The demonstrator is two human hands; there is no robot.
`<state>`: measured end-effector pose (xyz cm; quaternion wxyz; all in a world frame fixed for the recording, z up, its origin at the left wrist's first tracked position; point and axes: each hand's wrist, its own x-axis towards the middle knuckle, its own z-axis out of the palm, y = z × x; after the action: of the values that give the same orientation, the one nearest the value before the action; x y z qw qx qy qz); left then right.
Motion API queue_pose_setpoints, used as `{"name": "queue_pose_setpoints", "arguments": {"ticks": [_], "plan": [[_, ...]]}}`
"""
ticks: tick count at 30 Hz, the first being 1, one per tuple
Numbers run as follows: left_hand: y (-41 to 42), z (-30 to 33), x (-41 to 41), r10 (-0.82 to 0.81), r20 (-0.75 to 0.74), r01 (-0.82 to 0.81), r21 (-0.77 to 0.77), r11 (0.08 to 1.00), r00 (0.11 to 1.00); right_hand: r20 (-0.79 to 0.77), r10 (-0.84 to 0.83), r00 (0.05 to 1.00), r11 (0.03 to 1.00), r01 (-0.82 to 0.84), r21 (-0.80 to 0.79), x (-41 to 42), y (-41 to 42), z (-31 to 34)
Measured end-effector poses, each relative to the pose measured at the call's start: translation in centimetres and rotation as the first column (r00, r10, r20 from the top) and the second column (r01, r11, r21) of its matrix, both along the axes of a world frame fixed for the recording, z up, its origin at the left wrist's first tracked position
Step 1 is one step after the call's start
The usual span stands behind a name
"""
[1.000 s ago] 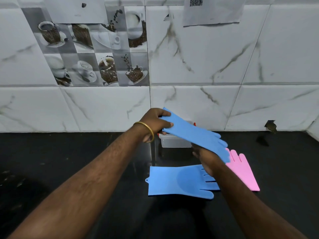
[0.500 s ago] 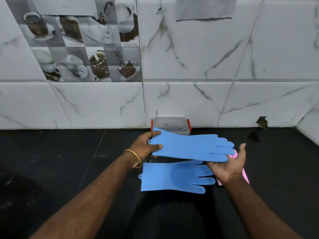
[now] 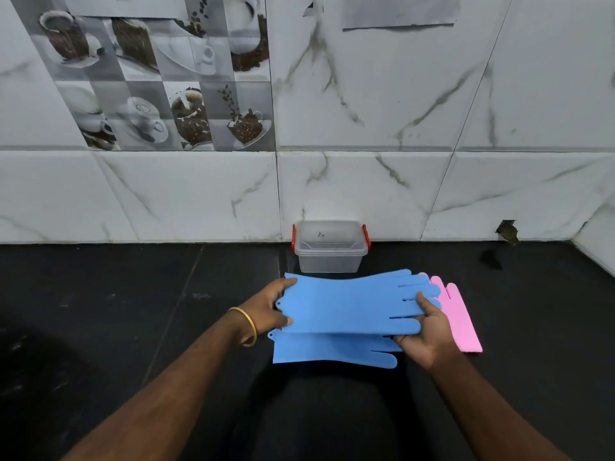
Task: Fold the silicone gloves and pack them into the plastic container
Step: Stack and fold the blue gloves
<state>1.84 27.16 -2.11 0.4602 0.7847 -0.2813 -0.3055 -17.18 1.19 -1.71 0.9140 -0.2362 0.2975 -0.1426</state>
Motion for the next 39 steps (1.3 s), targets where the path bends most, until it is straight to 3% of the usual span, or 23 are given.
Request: {"name": "queue_pose_setpoints", "arguments": {"ticks": [9,25,32,36,39], "plan": [[1.0,-5.2,-0.4,-0.02,0.027,0.014,0.197,0.98,0.999,-0.155,0.033,0.987,0.999,-0.028,0.033,-0.6,1.3,-4.0],[1.3,-7.8,0.6,0.017,0.053,-0.03,0.255,0.966,0.998,-0.266,0.037,0.963,0.995,-0.061,-0.082,0.2,1.3,-5.3],[0.9,-7.6,0.4,-0.007,0.094,-0.024,0.325,0.945,0.996,-0.402,0.002,0.916,0.96,-0.114,-0.257,0.7,1.0,-5.3],[0.6,-7.4,0.3,0.001,0.134,-0.048,0.35,0.935,0.991,-0.401,-0.114,0.909,0.893,-0.083,-0.442,-0.1,0.6,-5.7],[0.4,-7.3,0.4,0.091,0.181,-0.141,0.285,0.948,0.979,-0.451,-0.195,0.871,0.826,-0.103,-0.555,-0.7,0.4,-5.7]]}}
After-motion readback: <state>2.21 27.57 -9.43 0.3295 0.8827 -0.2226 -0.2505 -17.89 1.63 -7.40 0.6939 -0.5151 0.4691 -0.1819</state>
